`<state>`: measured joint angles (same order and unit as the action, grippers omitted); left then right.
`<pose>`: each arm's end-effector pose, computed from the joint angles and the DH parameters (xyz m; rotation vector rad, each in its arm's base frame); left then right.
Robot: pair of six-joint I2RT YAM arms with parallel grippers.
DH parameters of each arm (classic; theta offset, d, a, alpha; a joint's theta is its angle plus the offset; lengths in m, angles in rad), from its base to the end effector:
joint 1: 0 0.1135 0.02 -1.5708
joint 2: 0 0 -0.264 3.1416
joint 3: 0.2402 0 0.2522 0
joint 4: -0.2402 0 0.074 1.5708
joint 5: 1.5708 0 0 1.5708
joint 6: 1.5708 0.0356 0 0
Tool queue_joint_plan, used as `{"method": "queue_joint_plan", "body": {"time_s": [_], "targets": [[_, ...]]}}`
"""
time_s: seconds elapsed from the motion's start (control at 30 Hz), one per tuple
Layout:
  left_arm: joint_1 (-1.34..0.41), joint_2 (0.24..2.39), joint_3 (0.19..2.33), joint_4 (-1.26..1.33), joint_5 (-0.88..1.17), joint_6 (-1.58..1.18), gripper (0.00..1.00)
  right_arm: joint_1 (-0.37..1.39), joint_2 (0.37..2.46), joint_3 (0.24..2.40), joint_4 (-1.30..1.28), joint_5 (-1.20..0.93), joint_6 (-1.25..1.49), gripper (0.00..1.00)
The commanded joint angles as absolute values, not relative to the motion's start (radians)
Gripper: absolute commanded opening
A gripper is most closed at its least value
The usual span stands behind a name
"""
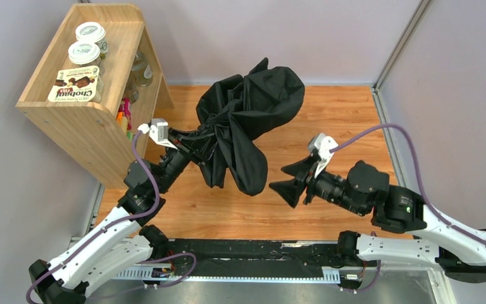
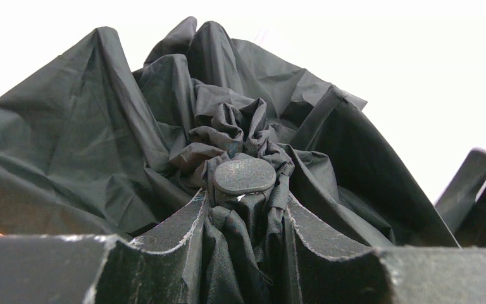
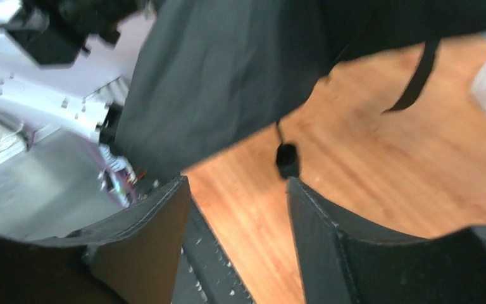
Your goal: Put away the umbrella
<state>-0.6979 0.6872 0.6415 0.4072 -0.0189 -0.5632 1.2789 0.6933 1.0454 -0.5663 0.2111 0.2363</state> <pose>0.1275 -0.1061 0.3685 0.0688 1.2807 -1.0844 0.0453 0.1248 0.3999 -0.7906 1.6963 0.8891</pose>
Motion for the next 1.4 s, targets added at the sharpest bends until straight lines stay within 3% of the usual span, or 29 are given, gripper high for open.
{"method": "queue_joint_plan", "body": {"time_s": [0.0,0.13,0.43,0.53,0.73,0.97,1.37], "targets": [[-0.695,0.667,0.66,0.528,0.13,-0.555,0.0,1.238,0.767,1.253,-0.647,0.312,0.071,0.54],[-0.695,0.672,0.676,0.528,0.216,-0.555,0.0,1.224,0.833,1.322,-0.655,0.259,0.006,0.34],[-0.695,0.684,0.69,0.552,0.321,-0.581,0.0,1.028,0.923,1.324,-0.551,-0.106,0.021,0.38],[-0.695,0.684,0.689,0.574,0.357,-0.591,0.0,0.993,0.949,1.313,-0.52,-0.173,0.008,0.47],[-0.695,0.719,0.701,0.638,0.468,-0.618,0.0,0.96,1.009,1.293,-0.469,-0.282,-0.038,0.79],[-0.695,0.768,0.729,0.696,0.615,-0.641,0.0,0.888,1.06,1.281,-0.427,-0.402,-0.066,1.0],[-0.695,0.818,0.746,0.822,0.736,-0.715,0.0,0.885,1.163,1.262,-0.29,-0.463,0.024,1.0]]}}
